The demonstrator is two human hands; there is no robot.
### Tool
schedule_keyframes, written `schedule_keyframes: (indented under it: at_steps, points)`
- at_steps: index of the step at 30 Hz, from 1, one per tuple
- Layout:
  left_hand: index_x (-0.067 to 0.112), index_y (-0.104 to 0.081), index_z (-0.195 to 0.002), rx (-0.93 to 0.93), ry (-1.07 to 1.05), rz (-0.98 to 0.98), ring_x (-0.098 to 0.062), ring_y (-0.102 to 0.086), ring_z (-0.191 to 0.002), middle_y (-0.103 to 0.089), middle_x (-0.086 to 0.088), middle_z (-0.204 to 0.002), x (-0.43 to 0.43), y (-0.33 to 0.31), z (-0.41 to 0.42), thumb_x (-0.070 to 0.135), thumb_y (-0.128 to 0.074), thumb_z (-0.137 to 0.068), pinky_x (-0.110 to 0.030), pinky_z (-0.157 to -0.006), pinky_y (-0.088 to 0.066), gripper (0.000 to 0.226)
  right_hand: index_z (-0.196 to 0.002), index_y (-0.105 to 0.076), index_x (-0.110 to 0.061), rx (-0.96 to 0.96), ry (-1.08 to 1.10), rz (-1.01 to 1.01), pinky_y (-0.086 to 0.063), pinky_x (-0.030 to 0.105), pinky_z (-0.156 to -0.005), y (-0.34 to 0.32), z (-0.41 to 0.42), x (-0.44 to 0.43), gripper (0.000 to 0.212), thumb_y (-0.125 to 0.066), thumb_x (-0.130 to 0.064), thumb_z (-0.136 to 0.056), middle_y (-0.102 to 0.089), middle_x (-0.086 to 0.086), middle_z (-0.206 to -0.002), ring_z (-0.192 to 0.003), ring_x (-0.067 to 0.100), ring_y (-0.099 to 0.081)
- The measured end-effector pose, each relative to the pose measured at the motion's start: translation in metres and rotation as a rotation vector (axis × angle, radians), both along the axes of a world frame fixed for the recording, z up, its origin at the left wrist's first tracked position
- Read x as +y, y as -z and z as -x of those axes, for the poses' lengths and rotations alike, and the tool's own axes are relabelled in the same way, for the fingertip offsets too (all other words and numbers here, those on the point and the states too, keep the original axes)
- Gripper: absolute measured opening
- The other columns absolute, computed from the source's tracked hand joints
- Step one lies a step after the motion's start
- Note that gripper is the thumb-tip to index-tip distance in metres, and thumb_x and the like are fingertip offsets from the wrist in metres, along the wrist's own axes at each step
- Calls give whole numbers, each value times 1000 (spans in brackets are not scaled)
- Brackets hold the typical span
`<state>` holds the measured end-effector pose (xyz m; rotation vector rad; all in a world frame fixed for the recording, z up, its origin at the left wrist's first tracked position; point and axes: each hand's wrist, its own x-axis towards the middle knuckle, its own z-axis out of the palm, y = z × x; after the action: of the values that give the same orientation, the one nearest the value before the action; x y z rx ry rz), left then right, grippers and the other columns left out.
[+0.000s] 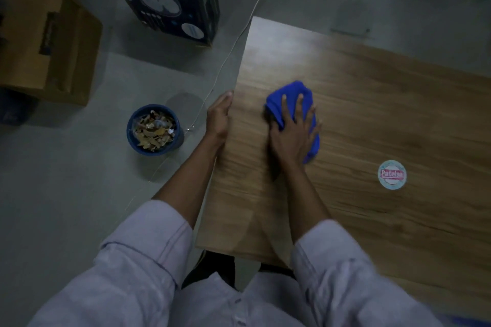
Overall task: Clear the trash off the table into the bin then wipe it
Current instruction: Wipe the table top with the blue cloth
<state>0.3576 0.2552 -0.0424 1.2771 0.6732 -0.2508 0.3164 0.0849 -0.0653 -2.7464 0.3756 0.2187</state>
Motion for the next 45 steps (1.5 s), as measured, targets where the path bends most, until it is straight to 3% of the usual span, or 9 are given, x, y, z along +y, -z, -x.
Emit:
schedule_keyframes:
  at_steps: [4,9,12,14,20,26,33,39,45]
  points:
    - [5,-56,-143,-18,30,14,-25,-49,-140,-55,-13,-147,0,79,-33,57,-77,-70,-48,-121,-33,92,-161,-19,-41,-8,-64,-14,8,55,-125,5,-63,34,74,-51,-44,-94,-3,-7,-172,-158,32,6]
    - [-7,-49,-140,-7,19,20,-29,-55,-130,-54,-23,-144,-7,43,-32,29,-58,-100,-44,-118,-38,54,-160,-26,-41,-30,-231,-114,6,51,-127,3,-53,60,73,-47,-37,-90,-9,-6,-172,-159,30,4]
    - [-11,-47,-141,60,-17,130,-39,-52,-134,-52,-29,-144,-11,42,-31,41,-73,-87,-49,-116,-40,80,-156,-37,-41,16,-399,-244,8,46,-126,-3,-27,51,70,-41,-47,-87,-15,-14,-170,-159,22,5]
    - [-12,-48,-141,105,-65,120,-36,-52,-134,-54,-26,-143,-12,47,-37,34,-64,-98,-48,-117,-38,65,-158,-31,-44,77,-421,-257,5,48,-127,-4,-18,28,70,-43,-52,-89,-11,-17,-170,-159,19,8]
    - [4,-54,-129,-83,59,59,9,-69,-70,-74,18,-79,-23,-24,-60,22,-26,-112,-7,-63,-52,37,-161,-20,-41,21,-107,-57,5,52,-125,0,-77,-8,73,-50,-47,-96,-4,-7,-172,-158,31,6]
    - [-4,-48,-144,-123,-35,105,-2,-66,-112,-62,-12,-136,-26,3,-63,29,-34,-110,-24,-104,-50,49,-161,-19,-41,12,-285,-73,13,49,-124,2,-143,40,74,-49,-42,-94,-3,-6,-172,-158,31,10]
    - [0,-49,-143,-3,-204,76,-21,-70,-107,-57,-19,-141,-27,-18,-62,36,-31,-111,-27,-81,-59,52,-163,-13,-38,53,-401,-198,19,46,-123,-8,-90,58,74,-50,-32,-99,6,-6,-172,-157,25,18]
    - [8,-61,-137,-45,-53,-5,-12,-63,-122,-65,-8,-136,-29,-4,-72,43,-39,-108,-36,-111,-47,50,-164,-14,-35,13,46,-39,-1,56,-126,-2,-74,2,83,-57,-33,-92,1,-3,-173,-158,33,6]
    - [10,-55,-145,-73,-59,42,-20,-50,-139,-57,-7,-146,-32,27,-70,56,-54,-93,-48,-122,-32,69,-163,-19,-34,2,-265,-148,2,51,-127,2,-157,42,74,-52,-32,-97,-5,0,-172,-158,34,6]
